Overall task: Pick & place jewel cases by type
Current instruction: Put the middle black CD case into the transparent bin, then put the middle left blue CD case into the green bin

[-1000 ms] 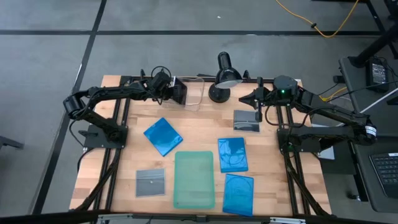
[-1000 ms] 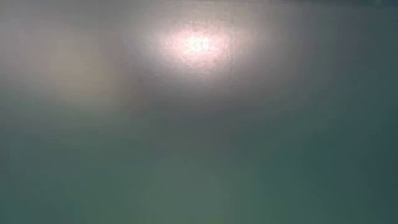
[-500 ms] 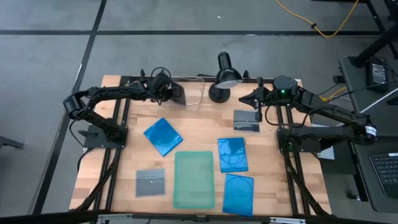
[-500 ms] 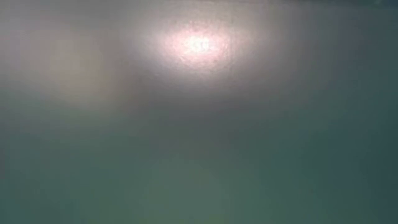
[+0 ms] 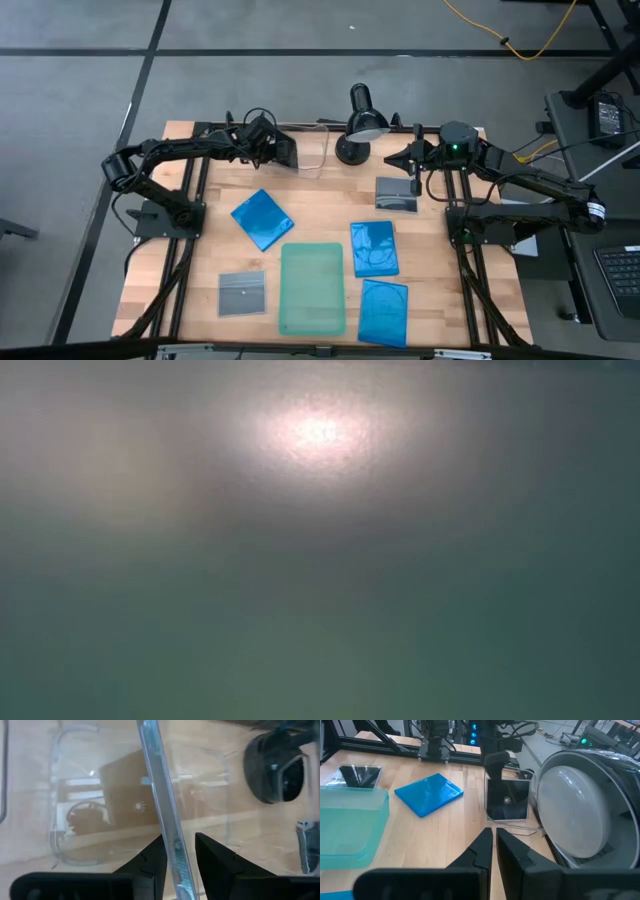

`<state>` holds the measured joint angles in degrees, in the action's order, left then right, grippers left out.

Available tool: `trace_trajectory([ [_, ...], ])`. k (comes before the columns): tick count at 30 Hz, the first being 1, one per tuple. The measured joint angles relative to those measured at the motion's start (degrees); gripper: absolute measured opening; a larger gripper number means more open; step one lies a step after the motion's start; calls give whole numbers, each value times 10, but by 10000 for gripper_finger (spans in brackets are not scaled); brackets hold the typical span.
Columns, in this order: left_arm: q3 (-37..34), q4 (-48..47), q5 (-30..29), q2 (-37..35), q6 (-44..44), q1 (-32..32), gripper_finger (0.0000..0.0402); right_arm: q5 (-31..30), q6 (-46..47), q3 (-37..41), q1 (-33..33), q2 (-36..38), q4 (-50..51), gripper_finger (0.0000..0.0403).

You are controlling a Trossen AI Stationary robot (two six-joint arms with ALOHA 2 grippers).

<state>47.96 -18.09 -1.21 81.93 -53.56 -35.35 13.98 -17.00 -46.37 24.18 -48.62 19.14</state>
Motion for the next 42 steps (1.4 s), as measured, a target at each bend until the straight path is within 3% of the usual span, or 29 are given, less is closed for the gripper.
trace_trajectory([
  [28, 16, -113, -8, -40, 67, -42, 91, 27, -13, 0, 0, 0, 0, 29],
  [42, 16, -71, 8, -138, 53, -35, 91, 27, -15, 0, 0, 0, 0, 29],
])
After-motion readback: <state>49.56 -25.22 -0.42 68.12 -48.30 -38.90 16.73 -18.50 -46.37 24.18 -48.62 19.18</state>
